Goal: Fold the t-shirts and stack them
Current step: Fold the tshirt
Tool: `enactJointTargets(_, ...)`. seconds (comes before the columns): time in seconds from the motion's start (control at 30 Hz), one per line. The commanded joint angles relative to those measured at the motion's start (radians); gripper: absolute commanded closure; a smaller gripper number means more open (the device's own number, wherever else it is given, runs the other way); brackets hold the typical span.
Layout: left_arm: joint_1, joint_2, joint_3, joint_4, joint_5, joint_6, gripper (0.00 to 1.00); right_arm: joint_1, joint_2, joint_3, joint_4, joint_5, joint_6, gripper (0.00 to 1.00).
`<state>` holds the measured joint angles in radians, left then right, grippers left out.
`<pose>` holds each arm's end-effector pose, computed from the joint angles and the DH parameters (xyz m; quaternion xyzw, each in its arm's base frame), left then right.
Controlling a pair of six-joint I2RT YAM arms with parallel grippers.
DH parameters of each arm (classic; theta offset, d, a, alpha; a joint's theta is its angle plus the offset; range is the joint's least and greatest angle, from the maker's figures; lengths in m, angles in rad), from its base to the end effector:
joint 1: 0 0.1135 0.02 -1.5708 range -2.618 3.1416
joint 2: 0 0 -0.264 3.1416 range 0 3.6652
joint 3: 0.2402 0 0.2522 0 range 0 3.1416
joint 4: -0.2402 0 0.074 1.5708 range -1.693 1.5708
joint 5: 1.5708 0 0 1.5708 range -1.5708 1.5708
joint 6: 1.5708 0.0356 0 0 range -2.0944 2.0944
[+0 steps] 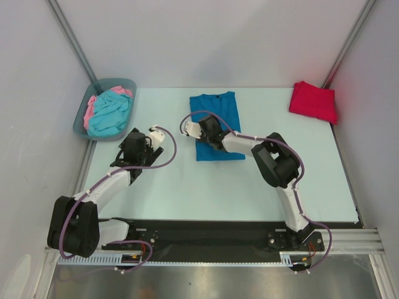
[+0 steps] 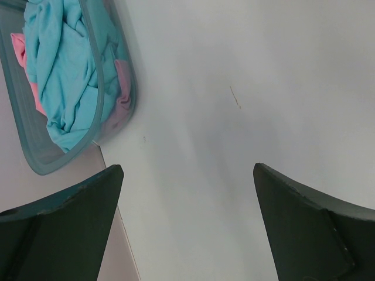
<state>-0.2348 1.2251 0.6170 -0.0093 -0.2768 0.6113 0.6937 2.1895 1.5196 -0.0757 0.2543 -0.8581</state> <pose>0.2494 -0.0497 0.2085 0.3036 0.8284 0.2055 0.4235 0.3764 0.3013 0.1499 -0.6001 0.6842 -0.1484 0.3869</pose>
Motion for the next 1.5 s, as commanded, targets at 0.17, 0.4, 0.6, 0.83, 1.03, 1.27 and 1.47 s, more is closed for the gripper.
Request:
enactJointTargets(0.17,0.006,-0.012,0.006,0.017,0.018,-0.001,0.00,0.009,-0.007,0.010,0.098,0.056,-0.041,0.98)
enactJointTargets(0.4,0.006,-0.009,0.006,0.017,0.018,-0.001,0.00,0.021,-0.005,0.051,0.142,0.074,-0.074,1.00)
enactJointTargets(0.6,0.006,-0.004,0.006,0.017,0.019,-0.001,0.00,0.046,0.029,0.085,0.226,0.114,-0.143,1.00)
enactJointTargets(0.83,0.006,0.001,0.006,0.017,0.016,-0.001,0.00,0.059,0.099,0.166,0.252,0.129,-0.180,1.00)
enactJointTargets(1.03,0.006,0.004,0.004,0.017,0.014,0.001,0.00,0.055,0.168,0.212,0.249,0.131,-0.206,1.00)
enactJointTargets(1.27,0.006,0.008,0.004,0.017,0.014,0.001,0.00,0.047,0.217,0.284,0.243,0.129,-0.213,1.00)
enactJointTargets(1.47,0.006,0.007,0.006,0.017,0.013,-0.001,0.00,0.038,0.257,0.358,0.217,0.126,-0.216,1.00)
